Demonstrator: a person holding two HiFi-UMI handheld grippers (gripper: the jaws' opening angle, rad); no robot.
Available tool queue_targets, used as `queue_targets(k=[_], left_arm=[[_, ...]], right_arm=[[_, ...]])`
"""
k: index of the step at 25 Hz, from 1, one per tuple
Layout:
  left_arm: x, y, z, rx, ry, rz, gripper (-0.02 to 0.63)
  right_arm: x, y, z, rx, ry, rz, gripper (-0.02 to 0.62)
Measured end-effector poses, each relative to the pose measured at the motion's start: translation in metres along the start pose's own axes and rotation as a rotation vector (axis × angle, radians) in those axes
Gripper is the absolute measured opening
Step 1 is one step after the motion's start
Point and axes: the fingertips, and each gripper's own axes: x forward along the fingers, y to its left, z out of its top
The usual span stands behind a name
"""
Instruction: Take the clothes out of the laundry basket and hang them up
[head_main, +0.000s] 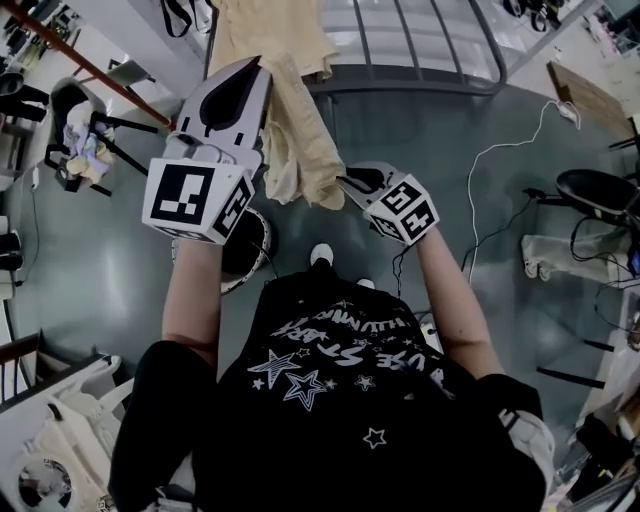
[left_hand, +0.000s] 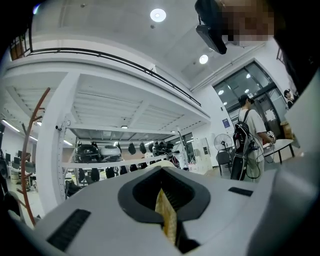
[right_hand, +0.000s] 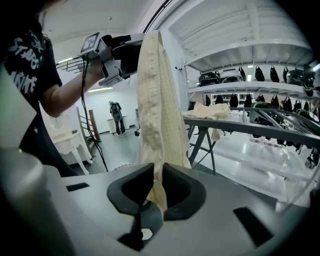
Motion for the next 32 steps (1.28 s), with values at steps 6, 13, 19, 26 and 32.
queue_targets(k=[6, 13, 19, 26, 32], left_arm=[[0.006, 0.036, -0.007, 0.007, -0.016, 0.005, 0.018], [0.009, 0.074, -0.005, -0.011, -0.058, -0.015, 0.018], [0.028, 0.085, -0.004, -0.027, -0.069, -0.042, 0.02], [0.068, 0.067, -0.006, -0.005, -0.035, -0.077, 0.02], [0.114, 0.03, -0.008, 0.038, -0.036, -0.063, 0.02]], right_arm=[[0.006, -0.01, 0.021, -0.059, -0.024, -0.055, 0.023], [-0.062, -0.04, 0.051, -0.159, -0.008, -0.256, 0.021], [-0.143, -0.075, 0.1, -0.207, -0.031, -0.501, 0.021], [-0.239, -0.14, 0.161, -0.266, -0.112, -0.771, 0.02], [-0.296, -0.21, 0.19, -0.339, -0.192, -0.896, 0.021]])
